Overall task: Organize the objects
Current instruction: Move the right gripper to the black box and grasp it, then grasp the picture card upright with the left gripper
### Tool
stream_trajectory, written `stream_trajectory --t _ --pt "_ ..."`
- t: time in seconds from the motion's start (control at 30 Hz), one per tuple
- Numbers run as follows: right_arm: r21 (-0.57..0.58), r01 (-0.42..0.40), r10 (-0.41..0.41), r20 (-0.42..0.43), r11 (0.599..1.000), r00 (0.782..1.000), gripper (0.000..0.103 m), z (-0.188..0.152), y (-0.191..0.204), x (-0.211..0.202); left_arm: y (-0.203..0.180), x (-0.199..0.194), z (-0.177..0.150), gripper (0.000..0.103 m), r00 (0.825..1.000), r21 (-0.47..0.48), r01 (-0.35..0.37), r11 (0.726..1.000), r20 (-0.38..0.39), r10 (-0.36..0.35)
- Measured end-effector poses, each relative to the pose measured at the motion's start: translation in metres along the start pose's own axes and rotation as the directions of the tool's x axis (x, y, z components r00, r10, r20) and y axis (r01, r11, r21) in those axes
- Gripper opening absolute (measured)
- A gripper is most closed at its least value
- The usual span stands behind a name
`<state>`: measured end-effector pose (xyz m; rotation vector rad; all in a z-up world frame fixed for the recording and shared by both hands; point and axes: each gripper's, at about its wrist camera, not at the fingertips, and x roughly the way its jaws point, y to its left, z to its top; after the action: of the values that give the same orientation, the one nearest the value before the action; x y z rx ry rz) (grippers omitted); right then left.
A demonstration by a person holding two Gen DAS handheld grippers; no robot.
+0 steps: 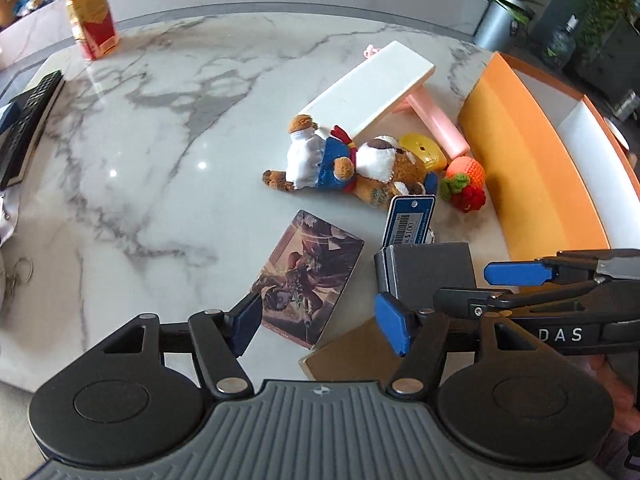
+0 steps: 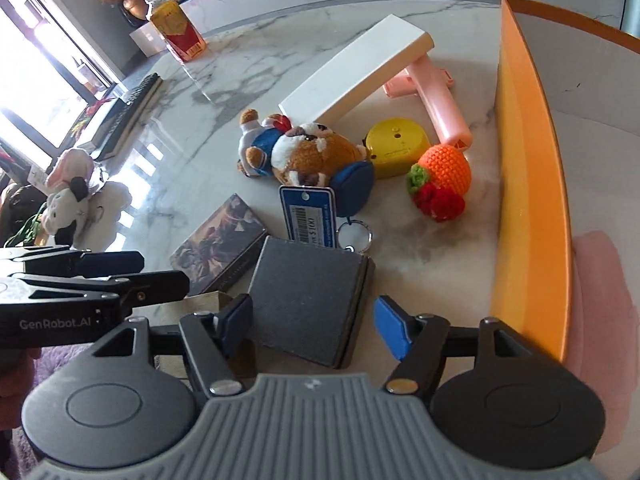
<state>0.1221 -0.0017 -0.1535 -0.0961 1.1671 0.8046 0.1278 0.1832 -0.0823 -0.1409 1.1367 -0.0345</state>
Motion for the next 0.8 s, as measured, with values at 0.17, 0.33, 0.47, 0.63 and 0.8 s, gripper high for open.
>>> stream_trajectory --t 0.17,0.33,0.47,0.63,0.8 --pt "0.062 -0.014 0.017 -0.047 0.998 0.999 0.071 0.004 -0.010 0.019 -0.006 0.022 0.013 0.079 0.999 0.128 -0.042 0.991 -0.026 0.045" --pt "0.121 -0.076 0.084 -0.065 0.990 0.994 0.079 0.004 -0.021 0.028 -0.006 0.039 0.018 0.082 0.996 0.222 -0.006 0.975 -0.085 0.026" --pt "0.119 -0.085 0.090 -0.038 0.989 0.995 0.078 0.004 -0.021 0.028 -0.008 0.049 0.018 0.082 0.993 0.287 -0.020 0.958 -0.106 0.052" --pt "0.175 -0.126 0.135 -0.040 0.976 0.990 0.064 0.005 -0.027 0.027 -0.002 0.062 0.020 0.085 0.990 0.289 -0.015 0.957 -0.129 0.054" --pt "0.182 -0.152 0.155 0.000 0.971 0.988 0.048 0.009 -0.025 0.013 -0.001 0.068 0.021 0.085 0.991 0.278 -0.009 0.960 -0.128 0.046"
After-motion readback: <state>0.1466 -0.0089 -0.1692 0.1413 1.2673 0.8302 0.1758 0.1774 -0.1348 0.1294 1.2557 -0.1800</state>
